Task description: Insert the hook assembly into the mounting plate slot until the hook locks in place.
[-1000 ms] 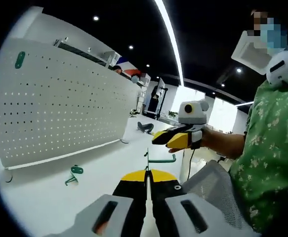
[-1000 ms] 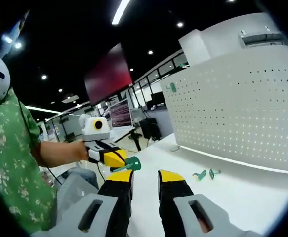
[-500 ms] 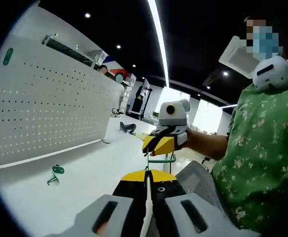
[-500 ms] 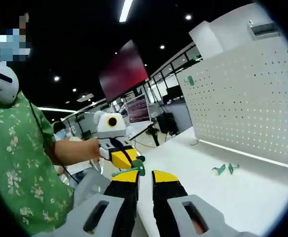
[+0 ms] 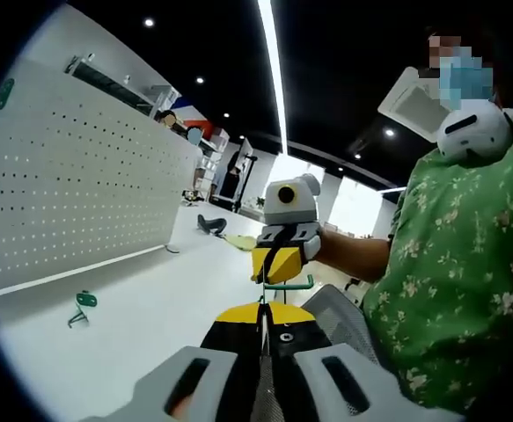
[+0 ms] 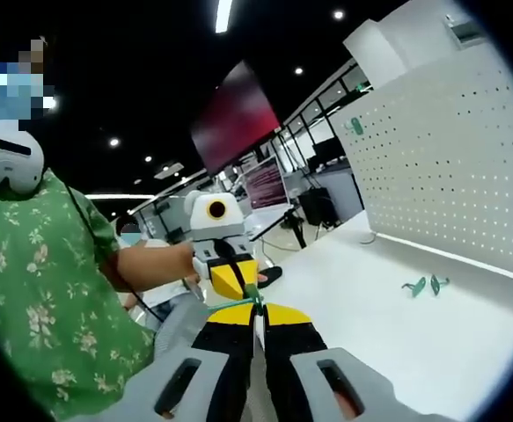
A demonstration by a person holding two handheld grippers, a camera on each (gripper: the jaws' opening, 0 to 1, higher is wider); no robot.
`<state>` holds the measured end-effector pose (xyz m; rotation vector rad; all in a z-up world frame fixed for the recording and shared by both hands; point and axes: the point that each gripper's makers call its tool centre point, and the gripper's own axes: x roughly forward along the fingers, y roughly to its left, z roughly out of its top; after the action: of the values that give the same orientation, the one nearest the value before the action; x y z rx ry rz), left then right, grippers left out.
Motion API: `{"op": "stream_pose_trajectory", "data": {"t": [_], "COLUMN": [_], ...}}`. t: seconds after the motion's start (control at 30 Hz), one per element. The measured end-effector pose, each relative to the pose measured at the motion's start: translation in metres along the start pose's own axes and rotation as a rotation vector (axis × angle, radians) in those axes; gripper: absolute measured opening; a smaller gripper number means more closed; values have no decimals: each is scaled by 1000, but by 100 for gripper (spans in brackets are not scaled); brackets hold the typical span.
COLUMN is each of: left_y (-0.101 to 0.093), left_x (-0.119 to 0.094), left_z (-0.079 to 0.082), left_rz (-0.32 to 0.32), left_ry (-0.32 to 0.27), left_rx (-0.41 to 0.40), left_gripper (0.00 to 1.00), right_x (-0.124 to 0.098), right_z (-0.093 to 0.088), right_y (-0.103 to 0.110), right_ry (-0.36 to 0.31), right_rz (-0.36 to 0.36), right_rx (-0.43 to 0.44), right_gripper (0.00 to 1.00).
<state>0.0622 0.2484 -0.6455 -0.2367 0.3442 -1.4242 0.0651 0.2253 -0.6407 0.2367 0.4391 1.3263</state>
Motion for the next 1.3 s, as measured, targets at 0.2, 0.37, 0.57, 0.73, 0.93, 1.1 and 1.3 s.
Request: {"op": "stream_pose_trajectory", "data": {"t": [0.2, 0.37, 0.57, 0.73, 0.93, 1.1, 1.3], "left_y": [1, 7, 8, 10, 15, 16, 16], "left_x": [0, 3, 7, 9, 12, 14, 16], "left_z": [-2, 0, 2, 4, 2, 4, 5], "left_rz": [23, 80, 146, 203, 286, 339, 363], "left_ry": [15, 28, 76, 104, 172, 191, 212], "left_rx": [33, 136, 284, 379, 546, 638, 700], "left_gripper": [2, 4, 5, 7, 9, 9, 9], "right_x": [0, -1, -4, -5, -6, -7, -7], "right_z": [-2, 0, 4, 5, 3, 4, 4], "right_y": [3, 0, -5, -8, -16, -19, -20], "right_ry": [5, -10, -42, -53, -62, -73, -78], "right_rz": [11, 6, 2, -5, -17, -28, -38], "right_rx": [13, 44, 100, 129, 179, 210, 217], "right_gripper": [1, 0, 0, 0, 0, 0, 0]}}
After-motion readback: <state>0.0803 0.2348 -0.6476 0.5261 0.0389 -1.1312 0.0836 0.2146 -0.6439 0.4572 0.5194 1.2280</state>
